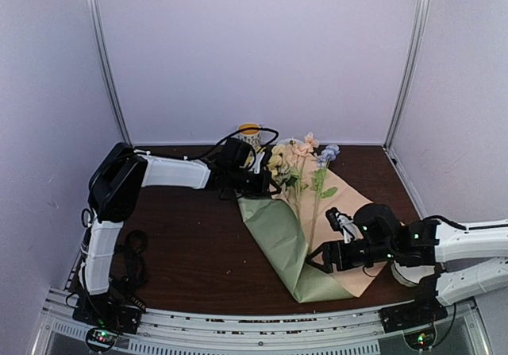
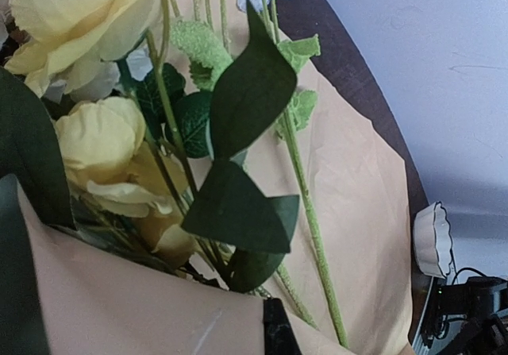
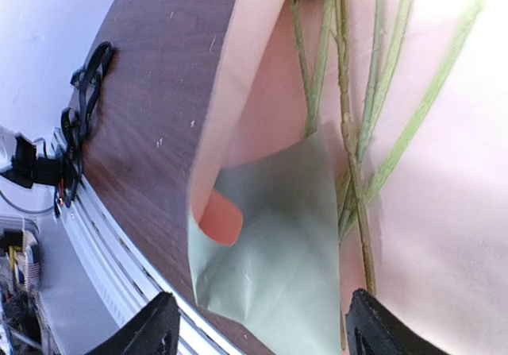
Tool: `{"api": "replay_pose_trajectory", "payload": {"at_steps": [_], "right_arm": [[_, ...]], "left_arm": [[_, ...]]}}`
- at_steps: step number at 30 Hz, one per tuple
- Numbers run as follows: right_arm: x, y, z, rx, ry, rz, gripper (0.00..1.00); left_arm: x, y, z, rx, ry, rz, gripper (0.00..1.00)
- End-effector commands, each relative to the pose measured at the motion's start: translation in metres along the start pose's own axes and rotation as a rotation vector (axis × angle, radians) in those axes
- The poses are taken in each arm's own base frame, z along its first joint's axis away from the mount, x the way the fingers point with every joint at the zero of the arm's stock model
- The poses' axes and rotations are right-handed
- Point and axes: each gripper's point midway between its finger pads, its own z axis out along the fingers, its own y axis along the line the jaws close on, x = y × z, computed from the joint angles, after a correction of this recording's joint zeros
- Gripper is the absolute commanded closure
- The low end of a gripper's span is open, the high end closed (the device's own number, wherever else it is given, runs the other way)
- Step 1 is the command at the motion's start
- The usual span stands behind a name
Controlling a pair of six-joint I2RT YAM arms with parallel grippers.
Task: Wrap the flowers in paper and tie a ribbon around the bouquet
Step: Fold the 1/4-folded wrapping paper at the center of the board, then press the fold line on the 2/3-folded wrapping paper.
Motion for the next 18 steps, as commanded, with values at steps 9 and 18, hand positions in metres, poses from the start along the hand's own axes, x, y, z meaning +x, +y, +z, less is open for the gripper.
{"api": "replay_pose_trajectory", "payload": {"at_steps": [9,18], "right_arm": [[-0.038,0.012,0.033,0.040,0.000,-0.072,0.33],[-0.024,-0.012,0.033,0.103,0.010,-0.002,1.00]], "left_arm": [[-0.011,-0.001,-0.002,-0.010,-0.021,0.035,1.00],[-0.014,-0.002,-0.004,-0.024,-0.022,0.059,1.00]]}}
